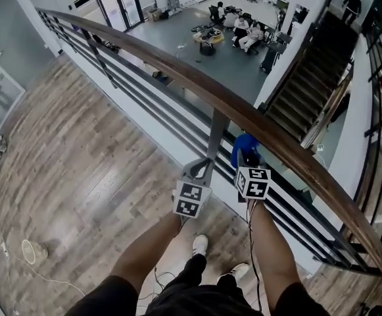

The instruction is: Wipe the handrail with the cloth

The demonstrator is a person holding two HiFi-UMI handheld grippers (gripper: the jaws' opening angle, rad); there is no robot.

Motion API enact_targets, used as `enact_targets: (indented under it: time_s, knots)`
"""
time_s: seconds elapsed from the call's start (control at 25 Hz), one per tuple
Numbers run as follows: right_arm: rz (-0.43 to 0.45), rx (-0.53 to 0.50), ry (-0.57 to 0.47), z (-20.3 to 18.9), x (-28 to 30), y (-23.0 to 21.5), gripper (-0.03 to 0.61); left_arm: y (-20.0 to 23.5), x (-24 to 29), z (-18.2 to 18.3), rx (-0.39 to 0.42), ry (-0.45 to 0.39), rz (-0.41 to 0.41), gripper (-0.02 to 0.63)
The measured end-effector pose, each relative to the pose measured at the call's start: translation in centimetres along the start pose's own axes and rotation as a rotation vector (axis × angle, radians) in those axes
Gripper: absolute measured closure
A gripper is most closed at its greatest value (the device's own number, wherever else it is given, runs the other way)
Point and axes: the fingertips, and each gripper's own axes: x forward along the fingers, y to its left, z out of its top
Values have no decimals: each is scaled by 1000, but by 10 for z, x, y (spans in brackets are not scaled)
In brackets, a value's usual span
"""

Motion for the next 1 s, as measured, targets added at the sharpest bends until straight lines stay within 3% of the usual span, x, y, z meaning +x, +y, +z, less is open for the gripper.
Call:
enact_targets:
  time_s: [0.28, 0.56, 0.68, 0.8, 1.0]
  knots:
    - [-66, 9, 145, -5, 83, 9, 509, 53, -4, -6, -16, 11, 65, 601]
    - [-127, -13, 250, -16, 114, -3, 509, 72, -10, -21, -25, 33, 91, 601]
    - [-131, -37, 308, -21, 109, 2, 509, 67, -7, -23, -34, 41, 86, 601]
    - [-142, -79, 294, -15, 100, -3, 509, 50, 1, -22, -43, 43, 67, 601]
    - [-175, -59, 327, -25, 75, -27, 509, 13, 16, -22, -30, 55, 9, 601]
